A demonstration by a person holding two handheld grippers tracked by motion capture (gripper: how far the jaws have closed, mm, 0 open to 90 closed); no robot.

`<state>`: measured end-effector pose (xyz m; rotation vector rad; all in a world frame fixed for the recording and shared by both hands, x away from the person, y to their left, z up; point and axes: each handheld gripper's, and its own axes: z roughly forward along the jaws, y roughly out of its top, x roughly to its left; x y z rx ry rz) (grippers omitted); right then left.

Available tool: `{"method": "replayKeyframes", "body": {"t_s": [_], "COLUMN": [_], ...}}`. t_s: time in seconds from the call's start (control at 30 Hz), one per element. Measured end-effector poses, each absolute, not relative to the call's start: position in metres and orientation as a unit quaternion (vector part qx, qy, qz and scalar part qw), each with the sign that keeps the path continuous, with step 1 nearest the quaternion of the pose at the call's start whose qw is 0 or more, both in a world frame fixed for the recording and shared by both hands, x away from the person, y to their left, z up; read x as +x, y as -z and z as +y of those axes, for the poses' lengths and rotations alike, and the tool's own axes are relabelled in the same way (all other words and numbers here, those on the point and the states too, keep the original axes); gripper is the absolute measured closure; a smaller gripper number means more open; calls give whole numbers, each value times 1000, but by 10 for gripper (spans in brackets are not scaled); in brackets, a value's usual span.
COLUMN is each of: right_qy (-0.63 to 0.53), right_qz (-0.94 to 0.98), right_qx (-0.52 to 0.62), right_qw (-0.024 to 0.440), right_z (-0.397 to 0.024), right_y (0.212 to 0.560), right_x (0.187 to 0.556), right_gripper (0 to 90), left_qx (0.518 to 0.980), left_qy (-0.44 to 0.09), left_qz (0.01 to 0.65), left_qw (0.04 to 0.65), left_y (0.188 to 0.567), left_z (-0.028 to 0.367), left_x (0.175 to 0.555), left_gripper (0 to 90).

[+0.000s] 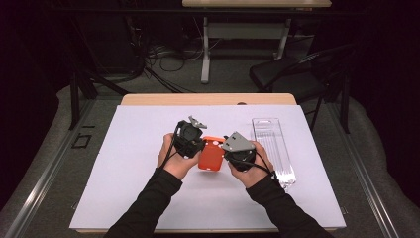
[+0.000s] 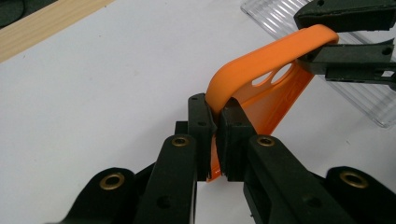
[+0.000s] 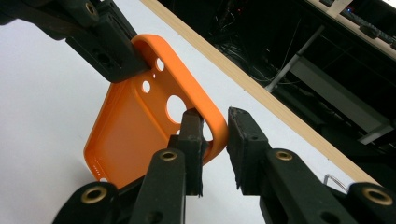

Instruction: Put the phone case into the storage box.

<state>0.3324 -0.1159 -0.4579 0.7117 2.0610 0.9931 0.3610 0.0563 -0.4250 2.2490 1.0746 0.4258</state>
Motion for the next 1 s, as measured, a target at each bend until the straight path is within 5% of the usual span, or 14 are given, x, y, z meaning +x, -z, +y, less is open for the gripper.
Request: {"method": "replayKeyframes", "body": {"t_s": [1.0], "right_qy": [-380], "right_qz": [806], "right_qx": [271], "right_qw": [365], "right_z": [-116], "right_y": [458], "right_x": [334], "right_gripper": [802], "left_qx": [849], "left_qy": [-163], "left_qz": [402], "left_qw": [303], "left_y": [426], "left_z": [56], "left_x": [360], "left_gripper": [848]}}
